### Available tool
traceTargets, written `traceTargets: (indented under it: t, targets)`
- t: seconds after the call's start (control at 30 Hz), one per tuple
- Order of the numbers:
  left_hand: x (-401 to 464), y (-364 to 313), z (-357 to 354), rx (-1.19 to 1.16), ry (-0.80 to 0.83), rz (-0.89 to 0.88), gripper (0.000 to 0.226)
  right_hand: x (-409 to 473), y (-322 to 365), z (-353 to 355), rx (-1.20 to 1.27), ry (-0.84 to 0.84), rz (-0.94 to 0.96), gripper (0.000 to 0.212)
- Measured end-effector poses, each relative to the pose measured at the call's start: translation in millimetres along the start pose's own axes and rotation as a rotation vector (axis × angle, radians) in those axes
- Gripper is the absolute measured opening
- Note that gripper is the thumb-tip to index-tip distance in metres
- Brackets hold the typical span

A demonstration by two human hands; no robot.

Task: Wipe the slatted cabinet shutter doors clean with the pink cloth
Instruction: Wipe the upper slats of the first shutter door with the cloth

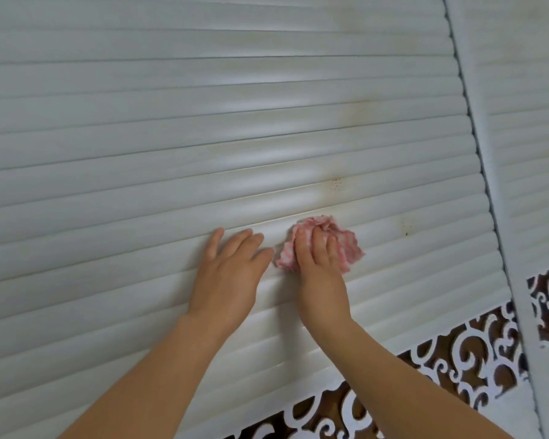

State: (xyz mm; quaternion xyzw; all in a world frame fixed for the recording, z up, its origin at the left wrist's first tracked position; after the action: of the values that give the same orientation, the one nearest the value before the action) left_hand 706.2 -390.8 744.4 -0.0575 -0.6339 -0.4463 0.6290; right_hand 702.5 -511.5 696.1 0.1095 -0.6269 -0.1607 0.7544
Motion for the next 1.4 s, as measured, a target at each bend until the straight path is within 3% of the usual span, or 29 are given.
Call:
traceTargets:
  t: [0.1, 0.2, 0.4, 0.5, 0.77, 1.0, 1.27, 1.4]
  targets:
    - [16.2, -5.5, -4.4, 0.008, -0.021, -0.009, 0.053, -4.5, 9.6, -2.2, -0.007, -0.033, 0.184, 0.06]
    - [27.0, -14.3, -7.2, 0.007, -0.055, -0.009, 0.052, 1.6, -0.1, 8.6, -0.026, -0.022, 0.24, 0.061]
    - [25.5, -22.4, -19.5, 0.018, -0.115, 0.002, 0.045, 13.5, -69.0, 22.4, -0.046, 0.0, 0.017, 0.085]
    - [25.2, -26.1, -20.7, 0.001, -0.103, 0.021, 0.033, 18.3, -97.6, 32.0, -0.041, 0.066, -0.182, 0.081]
    - [23.1, -37.1, -33.7, 0.041, -0.015, 0.153, 0.047, 4.7, -93.7, 24.6, -0.012, 0.143, -0.13, 0.083]
    - [18.2, -41.6, -45.1, 0.116, 0.039, 0.187, 0.073, 45.8, -163.6, 47.1, 0.013, 0.066, -0.31, 0.086]
    - [16.4, -43.2, -47.1, 0.171, 0.044, 0.14, 0.08, 68.9, -222.1, 63.1, -0.051, 0.02, -0.537, 0.075]
    - [17.5, -43.8, -47.5, 0.167, 0.027, 0.137, 0.081, 53.0, -175.2, 58.0, 0.028, -0.068, -0.365, 0.068]
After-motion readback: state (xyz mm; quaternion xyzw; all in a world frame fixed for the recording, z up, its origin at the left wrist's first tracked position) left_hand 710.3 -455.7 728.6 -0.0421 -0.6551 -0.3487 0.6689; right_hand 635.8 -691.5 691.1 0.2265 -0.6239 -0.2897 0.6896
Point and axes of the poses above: each hand's wrist, its own x-axis towards the middle knuckle, its own z-axis out of the back of the hand, y = z × x, the point moved 9 cm from there along x, towards the middle knuckle, and after that the axes turned 11 degrees about -y, right-handed, at the moved point
